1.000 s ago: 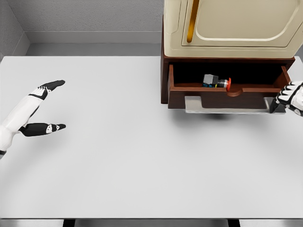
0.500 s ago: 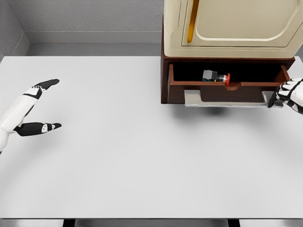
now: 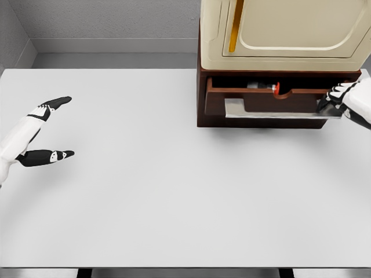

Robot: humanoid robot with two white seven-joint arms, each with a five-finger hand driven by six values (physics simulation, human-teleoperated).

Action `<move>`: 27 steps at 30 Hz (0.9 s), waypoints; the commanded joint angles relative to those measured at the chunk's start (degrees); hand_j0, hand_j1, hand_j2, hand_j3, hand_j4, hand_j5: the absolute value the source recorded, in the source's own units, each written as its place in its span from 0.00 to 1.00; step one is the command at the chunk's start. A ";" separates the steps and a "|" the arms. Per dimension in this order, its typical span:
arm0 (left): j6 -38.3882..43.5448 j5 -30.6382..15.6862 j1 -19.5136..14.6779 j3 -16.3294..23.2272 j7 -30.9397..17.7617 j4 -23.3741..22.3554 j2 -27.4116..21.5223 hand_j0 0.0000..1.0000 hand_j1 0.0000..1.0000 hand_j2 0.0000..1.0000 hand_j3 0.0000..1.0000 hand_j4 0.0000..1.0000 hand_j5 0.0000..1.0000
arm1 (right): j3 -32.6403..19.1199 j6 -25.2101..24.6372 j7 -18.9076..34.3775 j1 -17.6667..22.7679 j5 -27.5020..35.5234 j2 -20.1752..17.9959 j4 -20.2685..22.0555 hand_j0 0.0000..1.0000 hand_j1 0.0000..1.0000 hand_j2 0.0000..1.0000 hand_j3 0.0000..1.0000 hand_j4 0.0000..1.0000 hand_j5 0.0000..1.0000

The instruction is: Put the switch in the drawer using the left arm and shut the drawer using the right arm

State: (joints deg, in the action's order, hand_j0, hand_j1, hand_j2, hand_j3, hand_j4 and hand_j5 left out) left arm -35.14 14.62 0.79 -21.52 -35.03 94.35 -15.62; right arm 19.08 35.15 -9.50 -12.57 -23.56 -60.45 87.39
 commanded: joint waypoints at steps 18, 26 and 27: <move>0.14 -0.47 0.00 -0.02 0.03 0.04 -0.03 1.00 1.00 1.00 1.00 1.00 1.00 | 2.10 -0.15 0.45 -6.50 -2.02 4.46 -6.35 0.40 0.40 0.40 0.40 0.40 0.40; 0.14 -0.48 0.00 -0.02 0.03 0.04 -0.03 1.00 1.00 1.00 1.00 1.00 1.00 | 1.22 -0.15 0.09 -7.29 -1.40 1.56 -6.18 0.42 0.42 0.42 0.42 0.42 0.42; 0.14 -0.56 0.00 -0.02 0.03 0.04 -0.03 1.00 1.00 1.00 1.00 1.00 1.00 | 1.13 -0.15 -0.17 -7.38 -1.40 1.12 -6.00 0.42 0.42 0.42 0.42 0.42 0.42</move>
State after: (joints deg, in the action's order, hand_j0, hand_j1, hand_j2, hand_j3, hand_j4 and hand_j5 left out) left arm -35.15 14.58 0.79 -21.51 -35.03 94.36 -15.62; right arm 20.88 34.86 -8.99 -19.95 -26.96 -57.98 81.29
